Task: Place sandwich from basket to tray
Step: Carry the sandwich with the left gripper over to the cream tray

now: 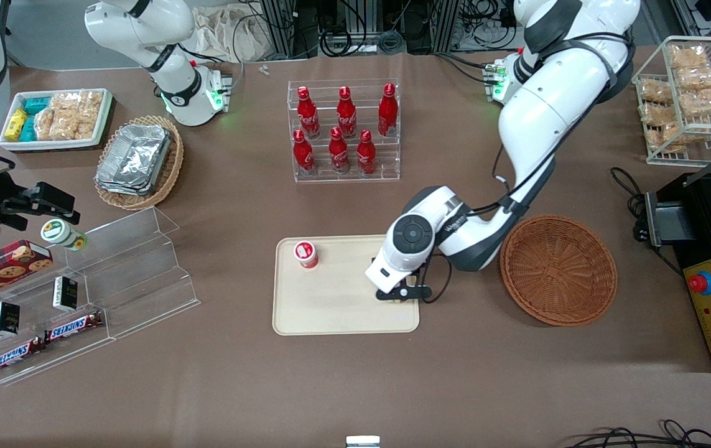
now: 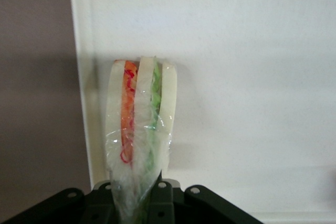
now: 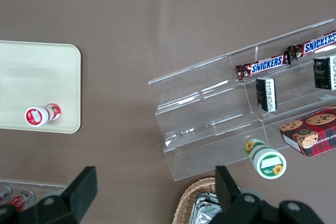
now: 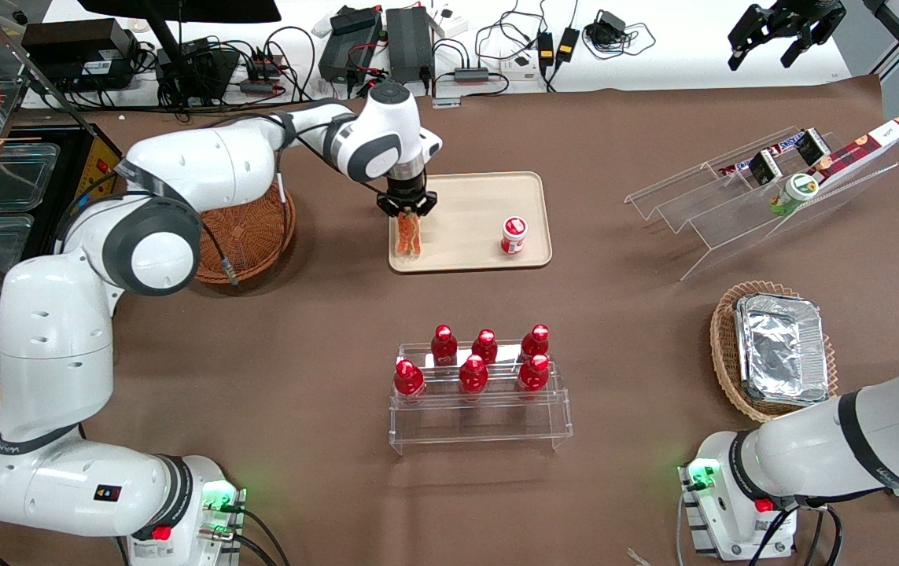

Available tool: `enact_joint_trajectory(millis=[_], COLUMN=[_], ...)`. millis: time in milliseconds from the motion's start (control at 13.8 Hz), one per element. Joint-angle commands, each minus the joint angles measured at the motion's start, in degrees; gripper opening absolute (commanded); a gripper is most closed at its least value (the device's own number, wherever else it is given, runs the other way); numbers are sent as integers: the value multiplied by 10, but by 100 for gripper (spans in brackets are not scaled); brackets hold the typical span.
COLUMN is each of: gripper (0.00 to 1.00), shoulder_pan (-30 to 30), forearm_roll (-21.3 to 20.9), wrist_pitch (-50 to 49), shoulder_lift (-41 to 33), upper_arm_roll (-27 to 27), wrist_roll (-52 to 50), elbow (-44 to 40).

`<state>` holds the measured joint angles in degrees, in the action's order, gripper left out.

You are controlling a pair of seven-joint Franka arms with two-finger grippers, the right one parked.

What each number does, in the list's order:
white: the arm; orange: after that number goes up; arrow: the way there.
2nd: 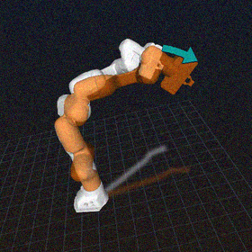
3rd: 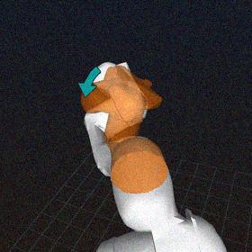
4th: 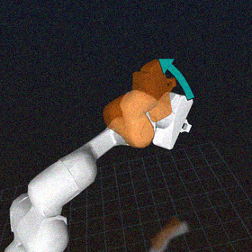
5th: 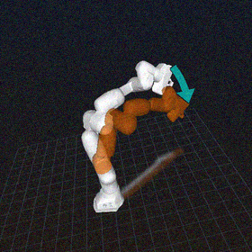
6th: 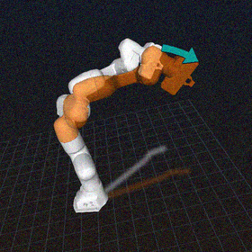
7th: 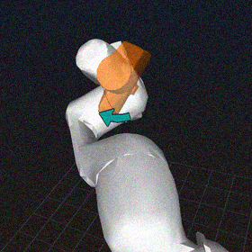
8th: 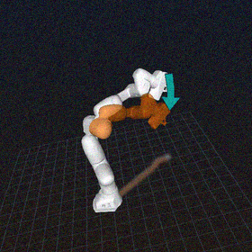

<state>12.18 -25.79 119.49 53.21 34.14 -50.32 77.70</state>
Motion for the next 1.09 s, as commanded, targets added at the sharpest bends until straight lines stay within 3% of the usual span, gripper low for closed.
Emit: enact_joint_trajectory(millis=[0,73,145,218,726,1016], gripper=[5,24,73,100,100,100], shoulder_pan=[5,5,5,5,-34,-72], forearm_roll=[-10,-8,-8,-8,-6,-6], wrist_pitch=[-1,-2,-1,-2,-12,-100], shoulder_lift=[8,8,9,9,-37,-99], upper_arm_roll=[-5,-5,-5,-5,-3,0], wrist_roll=[0,0,0,4,0,22], elbow=[-14,-14,-14,-14,-19,-27])
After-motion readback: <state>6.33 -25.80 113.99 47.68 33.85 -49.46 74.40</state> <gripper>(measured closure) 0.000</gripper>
